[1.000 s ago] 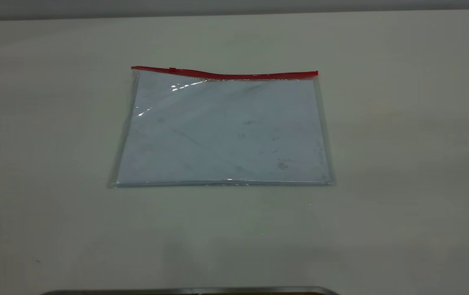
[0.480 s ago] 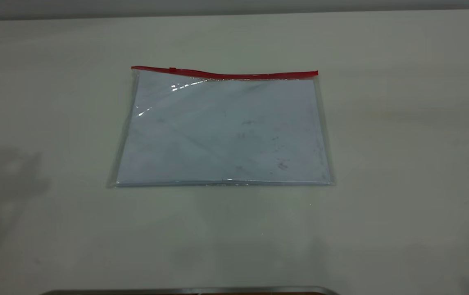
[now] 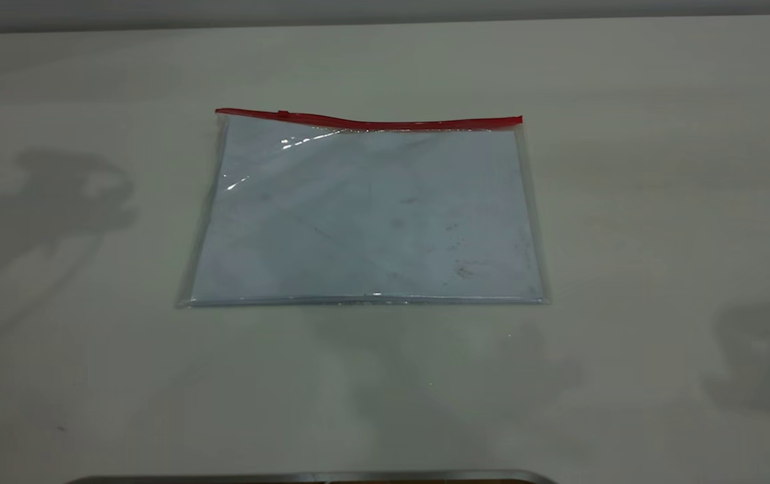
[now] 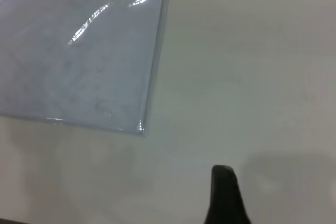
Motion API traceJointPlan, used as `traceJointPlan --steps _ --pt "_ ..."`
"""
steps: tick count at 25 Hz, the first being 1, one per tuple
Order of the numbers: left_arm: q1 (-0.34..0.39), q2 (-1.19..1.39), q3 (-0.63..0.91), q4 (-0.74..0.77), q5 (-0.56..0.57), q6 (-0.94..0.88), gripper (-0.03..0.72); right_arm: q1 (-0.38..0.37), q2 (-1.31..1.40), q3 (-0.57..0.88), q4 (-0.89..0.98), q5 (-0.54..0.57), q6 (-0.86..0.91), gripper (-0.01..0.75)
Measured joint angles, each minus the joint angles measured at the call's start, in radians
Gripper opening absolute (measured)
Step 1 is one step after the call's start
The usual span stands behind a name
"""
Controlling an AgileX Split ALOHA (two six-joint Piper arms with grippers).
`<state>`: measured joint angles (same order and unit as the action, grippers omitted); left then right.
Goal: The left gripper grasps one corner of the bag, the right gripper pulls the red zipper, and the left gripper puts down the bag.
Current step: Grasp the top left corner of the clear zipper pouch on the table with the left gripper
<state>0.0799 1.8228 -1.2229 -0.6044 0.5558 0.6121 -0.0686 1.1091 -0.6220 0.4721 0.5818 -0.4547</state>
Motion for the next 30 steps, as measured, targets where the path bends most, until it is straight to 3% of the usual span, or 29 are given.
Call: traceJointPlan --steps 14,30 --pt "-0.13 0.409 -0.235 0.015 -0.063 0.042 0.567 0.0 0.045 0.0 0.042 -0.038 -0.062 0.561" --pt "-0.175 0.744 -0.522 -0.008 -0.033 0.067 0.567 0.0 0.045 0.0 0.058 -0.038 -0.062 0.561"
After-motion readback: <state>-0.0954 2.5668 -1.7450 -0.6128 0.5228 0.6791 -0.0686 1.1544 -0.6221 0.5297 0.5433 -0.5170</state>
